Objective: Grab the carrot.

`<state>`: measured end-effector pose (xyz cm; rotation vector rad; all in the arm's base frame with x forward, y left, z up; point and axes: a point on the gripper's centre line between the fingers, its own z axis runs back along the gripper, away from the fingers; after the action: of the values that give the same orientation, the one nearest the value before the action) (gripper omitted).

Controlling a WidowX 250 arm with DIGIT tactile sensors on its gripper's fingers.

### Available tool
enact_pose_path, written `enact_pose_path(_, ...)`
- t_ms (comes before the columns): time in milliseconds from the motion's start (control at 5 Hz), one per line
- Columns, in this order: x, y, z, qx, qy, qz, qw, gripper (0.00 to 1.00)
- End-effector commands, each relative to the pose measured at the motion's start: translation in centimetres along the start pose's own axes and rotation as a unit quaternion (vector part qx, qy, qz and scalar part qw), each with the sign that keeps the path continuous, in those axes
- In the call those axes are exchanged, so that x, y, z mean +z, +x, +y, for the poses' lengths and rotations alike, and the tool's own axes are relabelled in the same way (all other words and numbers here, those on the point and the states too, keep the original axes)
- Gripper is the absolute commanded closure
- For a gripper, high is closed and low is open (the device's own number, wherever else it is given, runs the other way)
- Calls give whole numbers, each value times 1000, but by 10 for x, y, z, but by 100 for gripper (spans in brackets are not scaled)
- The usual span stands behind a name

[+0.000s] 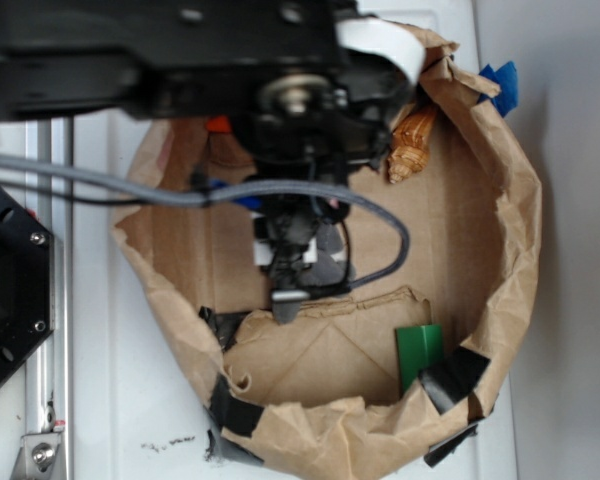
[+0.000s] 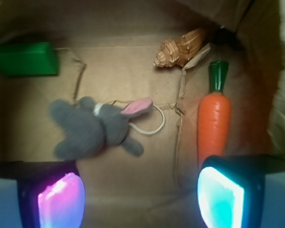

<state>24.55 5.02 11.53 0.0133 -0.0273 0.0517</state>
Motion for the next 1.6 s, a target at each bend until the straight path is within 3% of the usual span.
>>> enact_pose_path(0, -31, 33, 17, 27, 16, -25, 999, 0)
enact_pose_path(400, -33, 45, 23, 34, 22, -24, 999, 0)
enact_pose_path(600, -30, 38, 32, 33, 19, -28, 999, 0)
enact_pose_path(1200, -9, 1, 56, 73, 50, -51, 995, 0)
enact_pose_path(1400, -18, 1, 62, 88, 45, -35, 994, 0)
